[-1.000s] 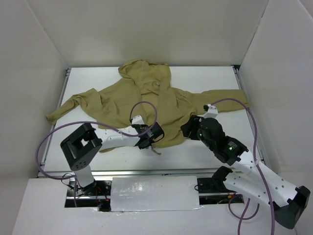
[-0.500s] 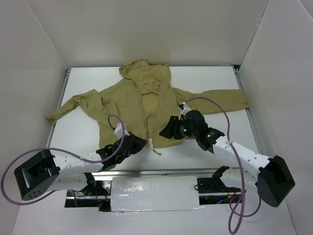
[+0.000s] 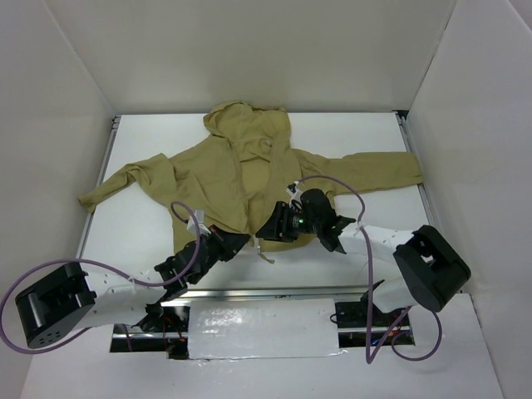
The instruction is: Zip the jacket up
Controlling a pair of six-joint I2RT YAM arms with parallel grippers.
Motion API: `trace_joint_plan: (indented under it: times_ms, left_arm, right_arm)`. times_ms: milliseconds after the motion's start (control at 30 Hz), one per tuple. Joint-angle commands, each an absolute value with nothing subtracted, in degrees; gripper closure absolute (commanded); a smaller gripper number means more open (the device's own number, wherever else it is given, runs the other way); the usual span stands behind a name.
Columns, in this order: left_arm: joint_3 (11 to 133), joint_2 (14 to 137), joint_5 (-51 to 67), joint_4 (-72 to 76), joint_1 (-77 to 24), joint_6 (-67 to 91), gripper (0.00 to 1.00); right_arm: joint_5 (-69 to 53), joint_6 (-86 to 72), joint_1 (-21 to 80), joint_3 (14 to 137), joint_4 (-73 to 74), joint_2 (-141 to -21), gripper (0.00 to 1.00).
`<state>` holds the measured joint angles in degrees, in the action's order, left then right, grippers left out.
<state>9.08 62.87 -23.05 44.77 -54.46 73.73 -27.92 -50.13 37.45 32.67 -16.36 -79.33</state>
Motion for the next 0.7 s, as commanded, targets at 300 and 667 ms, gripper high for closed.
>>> trace_joint_plan:
  times_ms: [300, 667]
  left_arm:
    - [9.0, 58.0, -24.3, 46.4, -54.6, 73.5, 1.00]
    - [9.4, 57.5, -23.9, 45.4, -54.7, 73.1, 1.00]
  right_arm:
    - [-31.1, -68.2, 37.3, 25.8, -45.0, -89.3, 0.46]
    - [-35.9, -74.6, 37.3, 26.2, -55.5, -95.0, 0.44]
